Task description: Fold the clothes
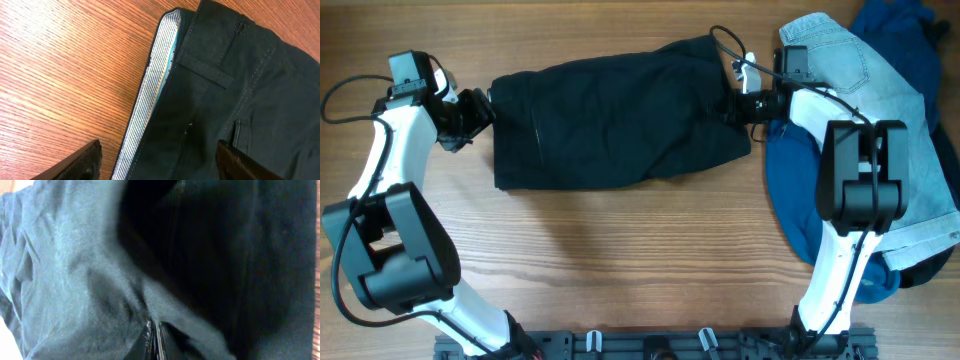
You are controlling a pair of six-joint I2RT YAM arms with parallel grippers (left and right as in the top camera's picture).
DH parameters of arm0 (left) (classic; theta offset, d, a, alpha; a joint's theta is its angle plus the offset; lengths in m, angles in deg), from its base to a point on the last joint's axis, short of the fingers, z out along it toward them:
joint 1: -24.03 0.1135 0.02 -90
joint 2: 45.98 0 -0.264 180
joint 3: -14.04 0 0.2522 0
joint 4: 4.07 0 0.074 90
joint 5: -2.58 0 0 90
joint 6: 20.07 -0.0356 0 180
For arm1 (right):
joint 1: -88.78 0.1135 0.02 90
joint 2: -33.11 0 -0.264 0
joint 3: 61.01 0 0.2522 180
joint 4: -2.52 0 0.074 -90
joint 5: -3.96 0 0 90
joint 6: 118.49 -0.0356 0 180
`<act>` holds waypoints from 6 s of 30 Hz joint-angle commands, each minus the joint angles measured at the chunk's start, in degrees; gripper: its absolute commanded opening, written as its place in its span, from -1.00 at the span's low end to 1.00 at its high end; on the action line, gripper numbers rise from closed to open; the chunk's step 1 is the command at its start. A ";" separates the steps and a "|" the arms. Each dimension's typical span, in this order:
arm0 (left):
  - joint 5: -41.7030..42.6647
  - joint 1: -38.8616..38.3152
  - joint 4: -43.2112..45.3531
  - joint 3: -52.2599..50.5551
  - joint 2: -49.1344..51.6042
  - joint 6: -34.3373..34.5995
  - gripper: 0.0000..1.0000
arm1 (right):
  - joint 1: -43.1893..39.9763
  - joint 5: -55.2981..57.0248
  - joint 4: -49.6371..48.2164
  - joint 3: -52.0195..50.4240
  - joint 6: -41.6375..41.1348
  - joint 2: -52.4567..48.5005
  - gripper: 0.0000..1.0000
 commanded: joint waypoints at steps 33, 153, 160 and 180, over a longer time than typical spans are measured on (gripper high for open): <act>19.61 -0.07 5.68 0.33 14.12 -11.96 -0.92 | 0.24 10.27 2.97 0.02 -1.40 -2.71 -0.91; -20.81 -60.17 18.18 0.37 1.07 -32.17 0.99 | -14.29 13.44 20.61 4.44 -0.33 21.77 0.99; -27.19 -59.47 14.60 0.31 6.36 -37.77 1.00 | -14.29 13.44 19.69 4.44 -0.31 21.77 0.99; -29.97 -53.35 22.82 0.31 10.45 -34.45 -0.92 | -14.27 13.44 19.28 4.42 -0.28 21.75 0.99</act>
